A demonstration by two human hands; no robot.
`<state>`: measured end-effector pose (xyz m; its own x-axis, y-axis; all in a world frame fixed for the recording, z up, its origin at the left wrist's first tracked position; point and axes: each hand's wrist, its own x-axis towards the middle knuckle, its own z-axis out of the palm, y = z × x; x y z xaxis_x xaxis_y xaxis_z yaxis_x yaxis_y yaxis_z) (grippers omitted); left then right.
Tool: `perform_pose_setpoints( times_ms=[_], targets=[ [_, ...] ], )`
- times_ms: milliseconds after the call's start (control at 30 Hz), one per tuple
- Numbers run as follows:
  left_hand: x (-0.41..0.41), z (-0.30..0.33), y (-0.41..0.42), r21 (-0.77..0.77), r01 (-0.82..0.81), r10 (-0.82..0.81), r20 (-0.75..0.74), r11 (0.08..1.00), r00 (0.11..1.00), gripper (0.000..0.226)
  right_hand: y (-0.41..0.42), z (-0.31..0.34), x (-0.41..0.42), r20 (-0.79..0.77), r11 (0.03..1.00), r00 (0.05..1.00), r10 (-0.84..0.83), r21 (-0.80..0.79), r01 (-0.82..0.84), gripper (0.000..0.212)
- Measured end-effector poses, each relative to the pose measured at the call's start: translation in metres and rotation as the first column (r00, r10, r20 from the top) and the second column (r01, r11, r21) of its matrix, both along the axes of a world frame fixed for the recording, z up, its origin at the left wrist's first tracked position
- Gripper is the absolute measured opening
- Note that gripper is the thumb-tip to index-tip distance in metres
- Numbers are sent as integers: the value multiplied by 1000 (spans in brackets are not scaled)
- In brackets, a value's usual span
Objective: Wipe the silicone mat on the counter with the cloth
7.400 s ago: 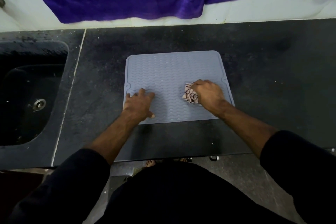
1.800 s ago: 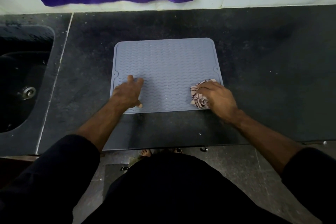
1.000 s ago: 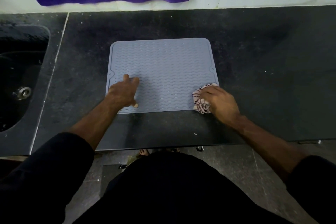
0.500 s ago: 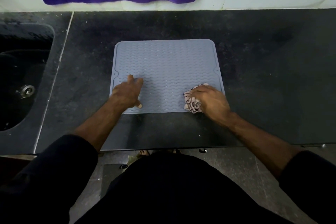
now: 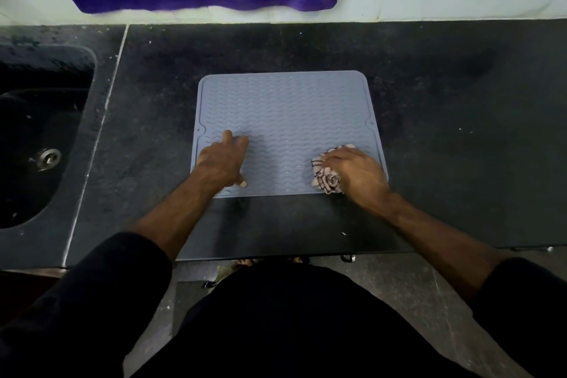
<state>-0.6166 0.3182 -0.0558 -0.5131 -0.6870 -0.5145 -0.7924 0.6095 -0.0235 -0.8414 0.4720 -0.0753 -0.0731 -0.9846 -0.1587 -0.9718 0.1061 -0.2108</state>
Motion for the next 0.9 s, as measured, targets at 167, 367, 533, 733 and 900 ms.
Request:
perform_pose_setpoints(
  times_ms=[167, 367, 533, 733, 900],
  targets=[
    [-4, 0, -1, 4, 3, -4, 35, 1000, 999, 84, -15, 3, 26, 67, 997, 998, -2, -78, 7, 43],
    [-4, 0, -1, -4, 7, -6, 37, 1000, 999, 87, -21, -6, 56, 43, 977, 980, 193, -98, -188, 45],
    [-1, 1, -1, -4, 11, -11, 18, 1000, 1000, 85, -14, 0, 26, -3, 995, 996, 93, -42, -93, 46],
    [-1, 1, -3, 14, 26, -26, 2, 1000, 1000, 89, -34, 2, 53, 6, 982, 986, 164, -93, -163, 48],
    [2, 1, -3, 13, 27, -27, -5, 1000, 1000, 88, -23, -3, 29, -60, 991, 992, 112, -64, -116, 51]
  ],
)
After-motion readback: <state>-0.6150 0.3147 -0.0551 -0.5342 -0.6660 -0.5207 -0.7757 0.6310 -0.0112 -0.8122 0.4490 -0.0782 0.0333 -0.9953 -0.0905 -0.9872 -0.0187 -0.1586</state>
